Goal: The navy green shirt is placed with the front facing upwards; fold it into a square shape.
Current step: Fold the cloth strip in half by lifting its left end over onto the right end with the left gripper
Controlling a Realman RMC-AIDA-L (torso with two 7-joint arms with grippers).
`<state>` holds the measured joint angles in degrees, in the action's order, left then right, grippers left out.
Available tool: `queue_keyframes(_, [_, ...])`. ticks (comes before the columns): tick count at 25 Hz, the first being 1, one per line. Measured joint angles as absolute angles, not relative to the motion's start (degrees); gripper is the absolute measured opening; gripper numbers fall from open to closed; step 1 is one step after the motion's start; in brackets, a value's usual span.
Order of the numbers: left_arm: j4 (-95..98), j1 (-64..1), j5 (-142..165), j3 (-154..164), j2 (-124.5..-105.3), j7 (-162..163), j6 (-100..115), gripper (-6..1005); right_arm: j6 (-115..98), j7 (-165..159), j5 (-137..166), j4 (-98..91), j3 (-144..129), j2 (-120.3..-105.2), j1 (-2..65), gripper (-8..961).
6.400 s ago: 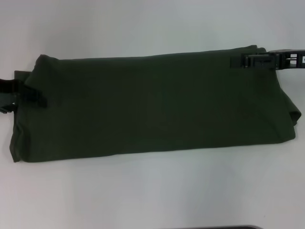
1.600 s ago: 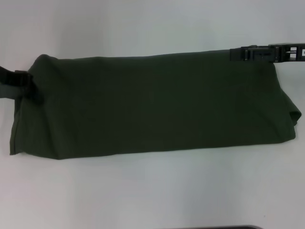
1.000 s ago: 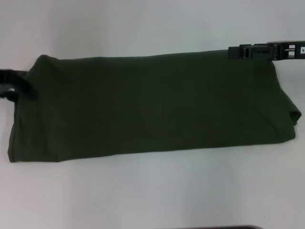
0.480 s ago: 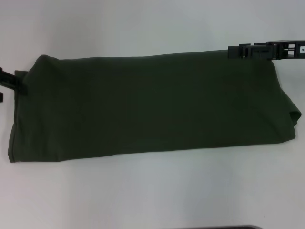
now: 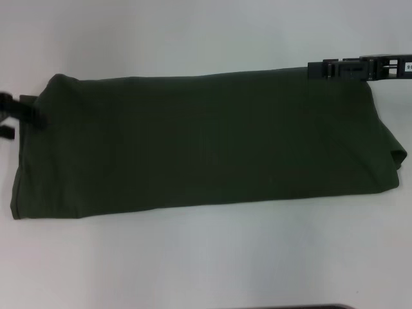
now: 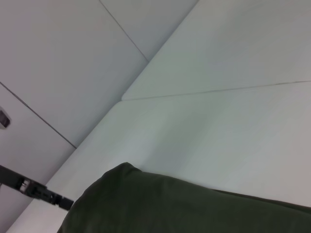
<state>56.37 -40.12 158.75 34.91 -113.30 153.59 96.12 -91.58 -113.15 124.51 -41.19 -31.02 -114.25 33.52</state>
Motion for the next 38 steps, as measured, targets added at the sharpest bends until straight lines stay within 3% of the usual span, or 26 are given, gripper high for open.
queue_keyframes(9, [57.96,-40.9,150.1,34.67,-112.21,151.3,104.03,732,-91.1,-113.19,124.74,-41.11,-31.07,-114.22,33.55,801])
queue_keyframes(20, [48.69,-41.06,150.12,36.61,-113.42,151.06,93.1,732,-90.6,-113.26,124.74,-41.09,-31.13,-114.16,33.55,802])
queue_keyframes(38, [44.33,-41.31,154.44,38.89,-112.67,153.24,86.65,731,-90.45,-114.04,124.64,-40.95,-31.24,-114.16,33.53,802])
